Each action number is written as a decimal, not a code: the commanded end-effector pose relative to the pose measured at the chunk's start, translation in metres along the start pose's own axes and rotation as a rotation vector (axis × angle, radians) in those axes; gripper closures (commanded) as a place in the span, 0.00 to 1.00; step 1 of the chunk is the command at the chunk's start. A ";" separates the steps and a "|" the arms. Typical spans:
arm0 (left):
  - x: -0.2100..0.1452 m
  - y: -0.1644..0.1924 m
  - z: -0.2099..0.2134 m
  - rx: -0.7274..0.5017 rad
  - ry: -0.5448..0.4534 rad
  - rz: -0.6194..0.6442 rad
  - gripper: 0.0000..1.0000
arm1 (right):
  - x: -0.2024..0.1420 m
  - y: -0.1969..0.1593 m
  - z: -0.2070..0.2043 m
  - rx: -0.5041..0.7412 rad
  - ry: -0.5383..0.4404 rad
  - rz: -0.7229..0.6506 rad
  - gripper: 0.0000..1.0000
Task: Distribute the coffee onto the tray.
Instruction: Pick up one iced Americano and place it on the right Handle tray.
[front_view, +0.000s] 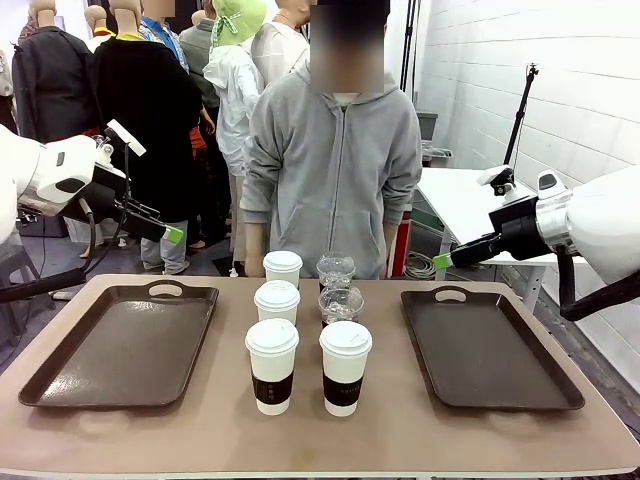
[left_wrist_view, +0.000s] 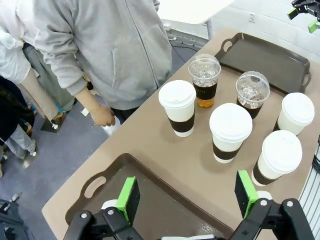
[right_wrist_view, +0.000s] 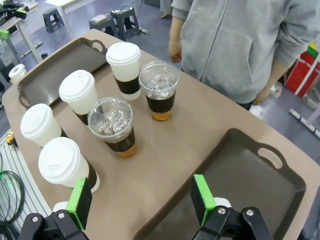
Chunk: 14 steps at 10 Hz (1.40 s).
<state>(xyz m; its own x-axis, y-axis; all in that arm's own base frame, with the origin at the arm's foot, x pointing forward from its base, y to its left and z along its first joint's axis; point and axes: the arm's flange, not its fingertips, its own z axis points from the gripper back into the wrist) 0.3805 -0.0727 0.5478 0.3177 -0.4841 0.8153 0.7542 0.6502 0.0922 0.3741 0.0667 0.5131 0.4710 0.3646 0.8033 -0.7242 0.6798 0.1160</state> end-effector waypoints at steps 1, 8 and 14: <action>-0.001 0.001 -0.001 -0.004 0.001 0.009 0.00 | 0.000 0.000 -0.001 0.006 -0.003 -0.001 0.00; -0.001 0.001 -0.001 -0.004 0.001 0.009 0.00 | 0.000 0.000 -0.001 0.006 -0.003 -0.001 0.00; -0.001 0.001 -0.001 -0.004 0.001 0.009 0.00 | 0.000 0.000 -0.001 0.006 -0.003 -0.001 0.00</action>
<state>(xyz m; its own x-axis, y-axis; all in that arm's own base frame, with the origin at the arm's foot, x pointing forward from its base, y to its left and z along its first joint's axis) 0.3805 -0.0729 0.5478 0.3204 -0.4802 0.8166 0.7536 0.6515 0.0875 0.3739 0.0671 0.5135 0.4697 0.3658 0.8034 -0.7247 0.6795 0.1143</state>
